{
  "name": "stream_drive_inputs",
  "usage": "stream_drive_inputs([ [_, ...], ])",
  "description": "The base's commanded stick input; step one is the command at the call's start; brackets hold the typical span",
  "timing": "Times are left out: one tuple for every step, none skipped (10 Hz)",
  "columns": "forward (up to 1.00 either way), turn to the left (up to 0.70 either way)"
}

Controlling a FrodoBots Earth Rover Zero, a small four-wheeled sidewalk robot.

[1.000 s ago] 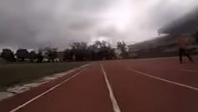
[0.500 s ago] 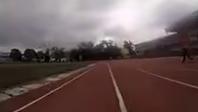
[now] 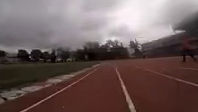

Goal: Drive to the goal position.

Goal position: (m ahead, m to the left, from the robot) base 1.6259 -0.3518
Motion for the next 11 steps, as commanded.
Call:
stream_drive_inputs([
  [0.70, 0.18],
  [0.70, 0.18],
  [0.70, 0.16],
  [0.70, 0.14],
  [0.70, 0.12],
  [0.70, 0.06],
  [0.70, -0.06],
  [0.70, -0.17],
  [0.70, -0.29],
  [0.70, -0.35],
  [0.70, -0.35],
])
